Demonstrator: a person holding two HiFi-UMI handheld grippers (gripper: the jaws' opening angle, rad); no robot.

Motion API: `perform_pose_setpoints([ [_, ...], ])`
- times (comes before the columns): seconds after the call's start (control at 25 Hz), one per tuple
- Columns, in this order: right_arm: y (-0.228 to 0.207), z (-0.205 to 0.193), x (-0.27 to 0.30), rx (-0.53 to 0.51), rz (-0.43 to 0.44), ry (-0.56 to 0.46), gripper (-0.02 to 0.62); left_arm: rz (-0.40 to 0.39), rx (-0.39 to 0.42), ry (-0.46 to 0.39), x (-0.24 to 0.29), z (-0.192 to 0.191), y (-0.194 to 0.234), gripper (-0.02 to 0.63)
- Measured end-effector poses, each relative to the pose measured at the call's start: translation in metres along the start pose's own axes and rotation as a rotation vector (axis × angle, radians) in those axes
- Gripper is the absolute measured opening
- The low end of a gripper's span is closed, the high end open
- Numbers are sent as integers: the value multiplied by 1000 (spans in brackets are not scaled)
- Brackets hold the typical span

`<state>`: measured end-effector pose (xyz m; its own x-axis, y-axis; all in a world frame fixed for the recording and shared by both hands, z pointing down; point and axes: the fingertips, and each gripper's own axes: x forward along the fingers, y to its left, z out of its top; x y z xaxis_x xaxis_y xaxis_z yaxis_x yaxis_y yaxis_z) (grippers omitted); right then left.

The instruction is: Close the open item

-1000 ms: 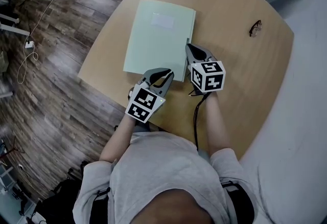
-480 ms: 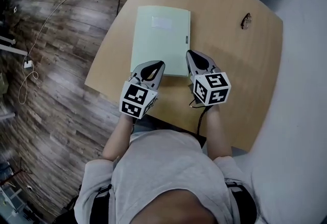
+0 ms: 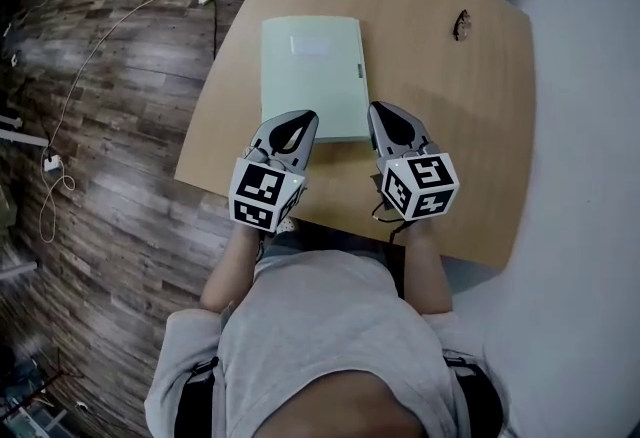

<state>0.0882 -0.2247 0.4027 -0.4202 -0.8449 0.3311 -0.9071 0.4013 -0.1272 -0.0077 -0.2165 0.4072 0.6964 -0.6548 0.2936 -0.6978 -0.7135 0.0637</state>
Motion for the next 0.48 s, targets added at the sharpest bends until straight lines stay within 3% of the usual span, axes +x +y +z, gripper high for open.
perform_pose_setpoints([
  [0.48,39,27,-38,0,-92,-147,9,-28,39,-82,-40,17,10,15],
])
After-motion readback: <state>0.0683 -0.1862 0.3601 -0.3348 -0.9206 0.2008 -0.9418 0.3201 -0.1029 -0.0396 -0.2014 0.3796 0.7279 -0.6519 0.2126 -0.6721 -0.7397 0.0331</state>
